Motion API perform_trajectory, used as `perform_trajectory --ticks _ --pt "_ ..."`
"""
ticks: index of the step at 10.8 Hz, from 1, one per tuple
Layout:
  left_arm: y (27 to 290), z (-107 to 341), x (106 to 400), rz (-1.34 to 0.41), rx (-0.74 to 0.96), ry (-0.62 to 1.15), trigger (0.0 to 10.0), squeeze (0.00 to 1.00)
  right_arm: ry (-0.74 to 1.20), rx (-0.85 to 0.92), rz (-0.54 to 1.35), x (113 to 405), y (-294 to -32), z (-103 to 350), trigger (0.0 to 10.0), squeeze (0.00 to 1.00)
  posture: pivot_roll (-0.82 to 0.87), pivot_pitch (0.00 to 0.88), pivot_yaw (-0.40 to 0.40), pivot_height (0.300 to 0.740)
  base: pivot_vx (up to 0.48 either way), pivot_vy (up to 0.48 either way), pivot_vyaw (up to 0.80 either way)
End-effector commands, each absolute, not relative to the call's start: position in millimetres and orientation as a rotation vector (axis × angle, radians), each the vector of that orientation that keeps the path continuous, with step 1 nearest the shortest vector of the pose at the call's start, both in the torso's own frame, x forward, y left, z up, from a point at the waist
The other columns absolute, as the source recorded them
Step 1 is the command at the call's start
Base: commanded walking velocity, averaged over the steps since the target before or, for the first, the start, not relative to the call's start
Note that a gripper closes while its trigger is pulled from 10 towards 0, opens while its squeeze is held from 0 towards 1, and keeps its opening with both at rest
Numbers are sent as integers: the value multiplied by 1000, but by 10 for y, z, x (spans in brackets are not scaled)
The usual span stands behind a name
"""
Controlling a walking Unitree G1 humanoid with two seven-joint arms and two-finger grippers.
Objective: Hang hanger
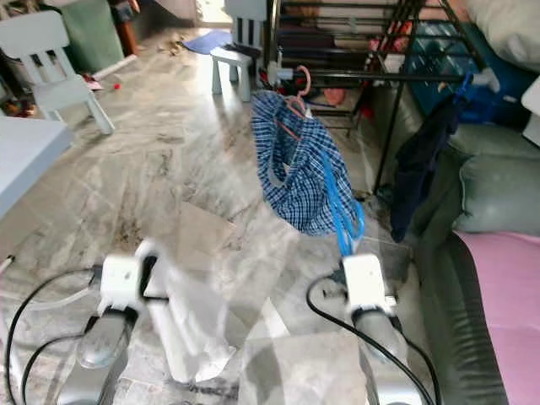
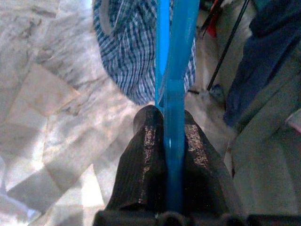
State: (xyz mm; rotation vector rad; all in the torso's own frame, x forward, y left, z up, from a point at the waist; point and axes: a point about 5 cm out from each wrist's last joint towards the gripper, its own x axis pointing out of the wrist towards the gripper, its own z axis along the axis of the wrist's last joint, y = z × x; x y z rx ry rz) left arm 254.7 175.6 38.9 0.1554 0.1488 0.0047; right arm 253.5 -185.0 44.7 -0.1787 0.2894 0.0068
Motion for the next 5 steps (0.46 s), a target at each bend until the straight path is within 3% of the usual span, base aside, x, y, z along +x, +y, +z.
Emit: perform_trajectory --ticks 1,5 --pt "1787 395 2544 13 172 128 10000 0 334 -164 7 2475 -1843 347 10000 0 -29 0 -7 740 0 0 0" --pt "1801 141 2488 2 180 234 10000 0 462 -129 -6 2367 -1811 83 10000 0 -45 0 7 740 0 0 0"
